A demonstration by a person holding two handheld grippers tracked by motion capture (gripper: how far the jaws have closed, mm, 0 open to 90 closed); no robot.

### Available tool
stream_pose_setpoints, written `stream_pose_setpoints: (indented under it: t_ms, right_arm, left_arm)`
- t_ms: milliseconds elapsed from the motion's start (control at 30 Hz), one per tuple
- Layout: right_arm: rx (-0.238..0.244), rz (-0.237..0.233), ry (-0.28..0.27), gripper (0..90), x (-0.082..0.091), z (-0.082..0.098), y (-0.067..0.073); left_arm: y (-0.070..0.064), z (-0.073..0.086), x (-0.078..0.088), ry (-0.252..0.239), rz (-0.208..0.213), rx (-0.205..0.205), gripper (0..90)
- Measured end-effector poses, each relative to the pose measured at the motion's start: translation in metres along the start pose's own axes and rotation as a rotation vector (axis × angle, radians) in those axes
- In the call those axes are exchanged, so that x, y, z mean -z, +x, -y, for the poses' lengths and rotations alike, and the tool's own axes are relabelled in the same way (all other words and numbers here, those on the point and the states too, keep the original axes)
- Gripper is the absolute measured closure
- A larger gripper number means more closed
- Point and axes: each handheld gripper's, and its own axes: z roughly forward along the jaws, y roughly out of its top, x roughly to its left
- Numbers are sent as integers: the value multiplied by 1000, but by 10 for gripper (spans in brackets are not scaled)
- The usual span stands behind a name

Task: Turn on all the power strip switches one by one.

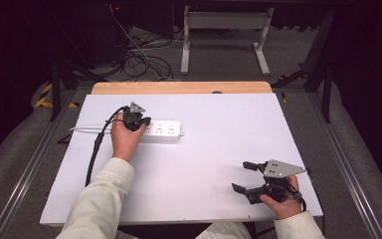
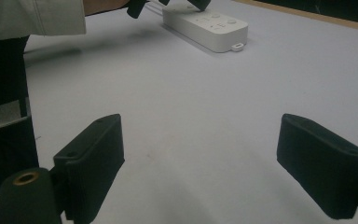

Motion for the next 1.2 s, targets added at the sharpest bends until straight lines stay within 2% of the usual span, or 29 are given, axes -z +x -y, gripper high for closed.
stream_pose_setpoints:
  t_ms: [233,267,300,333,400,433,467,533,600,667,900,1100,1200]
  right_arm:
    - [1,-1,-1,154,0,0,0]
    - [2,-1,-1,154,0,0,0]
    - [2,-1,-1,154,0,0,0]
    - [2,-1,-1,154,0,0,0]
    - [2,-3,0,154,0,0,0]
    - [3,-3,-1,154,0,0,0]
    - [2,-4,-2,154,0,0,1]
    - [2,-4,-2,154,0,0,1]
    - [4,-2,1,154,0,0,0]
    - [3,-5,1,154,-1,0,1]
    - [2,-5,2,154,-1,0,0]
    - [-1,-6,2,154,0,1,0]
    - [-2,-5,4,154,0,1,-1]
  left_arm:
    - [1,1,0,3,0,17,900]
    - [1,0,2,18,-40,-2,900]
    - [1,0,2,18,-40,-2,900]
    - [2,1,2,22,-26,3,900]
    - [5,3,3,4,5,47,900]
    - [6,4,3,-6,9,55,900]
    - [5,5,3,-4,6,52,900]
    - [1,3,2,4,-17,10,900]
    - [1,3,2,4,-21,8,900]
    - [2,4,2,1,-4,35,900]
    - [-4,0,0,26,-49,-26,900]
    - [-2,-1,-2,24,-19,6,900]
    - [-4,-2,-2,32,-32,11,900]
